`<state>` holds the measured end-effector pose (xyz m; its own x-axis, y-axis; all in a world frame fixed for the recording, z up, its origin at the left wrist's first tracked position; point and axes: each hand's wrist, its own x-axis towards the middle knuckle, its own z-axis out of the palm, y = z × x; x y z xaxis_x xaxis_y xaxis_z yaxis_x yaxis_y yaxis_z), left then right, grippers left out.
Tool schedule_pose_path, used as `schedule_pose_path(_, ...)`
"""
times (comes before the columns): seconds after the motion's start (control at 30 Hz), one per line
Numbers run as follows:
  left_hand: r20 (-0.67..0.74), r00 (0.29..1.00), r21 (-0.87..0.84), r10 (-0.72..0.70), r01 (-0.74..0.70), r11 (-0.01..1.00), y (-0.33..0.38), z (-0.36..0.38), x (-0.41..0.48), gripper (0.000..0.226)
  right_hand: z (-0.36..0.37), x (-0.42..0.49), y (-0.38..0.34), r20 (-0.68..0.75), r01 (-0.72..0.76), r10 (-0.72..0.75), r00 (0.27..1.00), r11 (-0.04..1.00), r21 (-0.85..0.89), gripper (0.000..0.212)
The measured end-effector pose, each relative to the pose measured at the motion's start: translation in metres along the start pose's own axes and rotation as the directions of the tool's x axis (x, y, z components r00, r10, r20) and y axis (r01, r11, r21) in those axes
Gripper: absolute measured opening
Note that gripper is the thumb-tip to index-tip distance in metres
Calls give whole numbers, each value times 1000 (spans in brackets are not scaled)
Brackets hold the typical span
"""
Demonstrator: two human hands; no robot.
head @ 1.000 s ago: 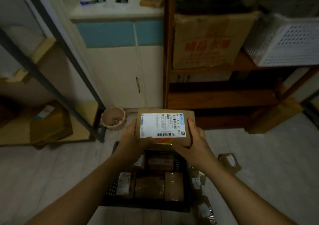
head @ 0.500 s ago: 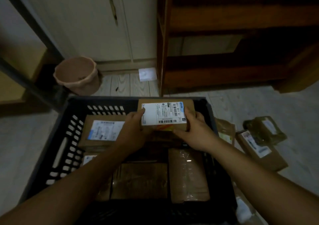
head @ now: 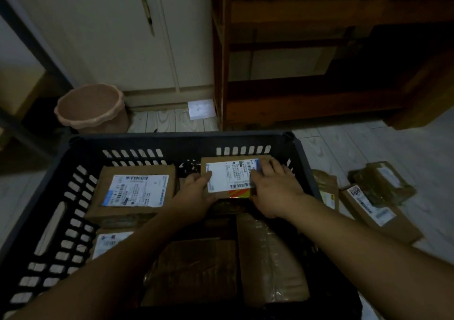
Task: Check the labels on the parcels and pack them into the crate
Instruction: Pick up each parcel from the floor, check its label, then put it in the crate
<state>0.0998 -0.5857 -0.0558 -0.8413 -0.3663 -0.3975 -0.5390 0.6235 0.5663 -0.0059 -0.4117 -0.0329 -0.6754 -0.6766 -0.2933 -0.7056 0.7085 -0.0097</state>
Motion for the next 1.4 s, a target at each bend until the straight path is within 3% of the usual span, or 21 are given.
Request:
schedule_pose_path(0.07,36,998,57,47,-49,997,-1,4,2,73,-3,2,3,9,52,-52,999,996,-69,67)
schedule_pose_path(0.23,91,993,87,81,-89,992,-7,-3,1,80,-19,6,-1,107,41,-44,993,999,32,59)
schedule_pose_path(0.4,37,990,205,133,-138,969,-7,-2,1,78,-13,1,0,76,30,-35,996,997,71,59)
schedule_pose_path(0.63,-40,992,233,117,-105,967,15,-12,5,74,-20,2,5,17,59,-61,998,994,93,62)
schedule_pose_path(0.93,-52,984,169,170,-159,973,40,-21,5,71,-45,1,18,-214,62,-12,977,971,232,57)
schedule_pose_path(1.1,7,966,112,259,-259,959,70,-24,2,73,-67,-13,31,-288,44,52,956,947,317,50)
schedule_pose_path(1.2,11,943,68,332,-332,941,91,-23,3,72,-69,-28,50,-295,-37,142,945,942,334,48)
schedule_pose_path(1.4,69,898,21,434,-436,900,126,-2,1,72,-48,-61,97,-211,-111,173,962,955,275,55)
